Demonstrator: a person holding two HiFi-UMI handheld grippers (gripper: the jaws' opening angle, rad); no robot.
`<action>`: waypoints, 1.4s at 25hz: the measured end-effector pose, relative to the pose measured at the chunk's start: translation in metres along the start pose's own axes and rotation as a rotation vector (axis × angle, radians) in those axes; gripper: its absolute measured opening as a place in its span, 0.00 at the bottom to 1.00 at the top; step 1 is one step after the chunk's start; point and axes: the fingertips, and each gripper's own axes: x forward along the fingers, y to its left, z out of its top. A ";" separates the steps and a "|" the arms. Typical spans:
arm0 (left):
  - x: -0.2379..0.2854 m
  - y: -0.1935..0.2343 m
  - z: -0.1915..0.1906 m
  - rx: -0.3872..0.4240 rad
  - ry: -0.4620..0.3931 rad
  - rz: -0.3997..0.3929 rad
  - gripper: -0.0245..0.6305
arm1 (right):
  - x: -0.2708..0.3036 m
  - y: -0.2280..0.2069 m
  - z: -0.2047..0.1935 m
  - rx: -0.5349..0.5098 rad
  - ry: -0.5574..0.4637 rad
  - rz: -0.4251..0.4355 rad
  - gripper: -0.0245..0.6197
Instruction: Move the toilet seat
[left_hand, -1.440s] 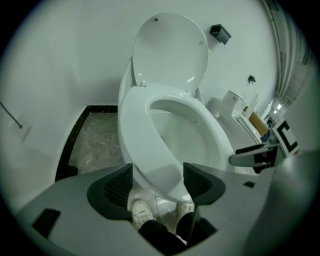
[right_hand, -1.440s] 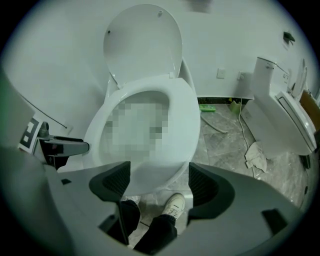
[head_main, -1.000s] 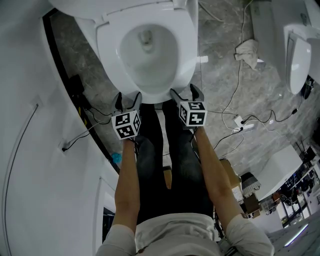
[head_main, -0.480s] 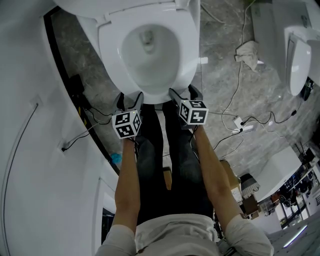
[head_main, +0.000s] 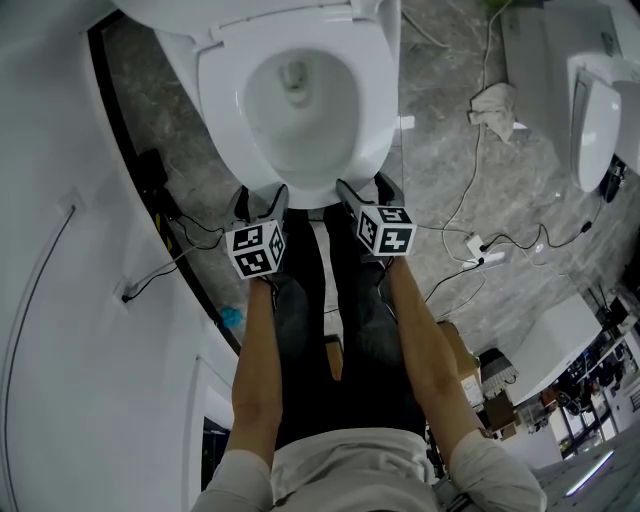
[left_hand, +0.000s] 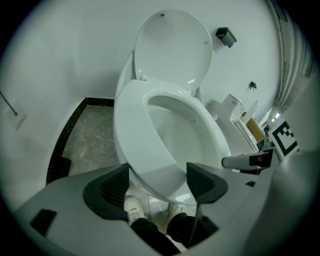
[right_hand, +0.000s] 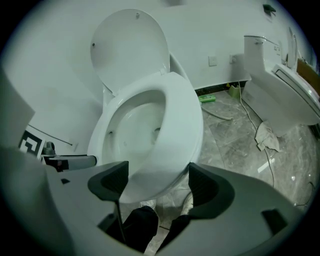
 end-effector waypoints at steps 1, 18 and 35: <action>-0.001 -0.001 0.000 -0.004 -0.001 0.001 0.58 | -0.001 0.000 0.000 0.004 -0.002 0.001 0.65; -0.014 -0.003 0.007 -0.022 -0.028 0.006 0.58 | -0.014 0.005 0.006 0.013 -0.027 0.004 0.65; -0.043 -0.012 0.023 -0.008 -0.083 -0.002 0.58 | -0.045 0.018 0.018 0.016 -0.088 0.017 0.65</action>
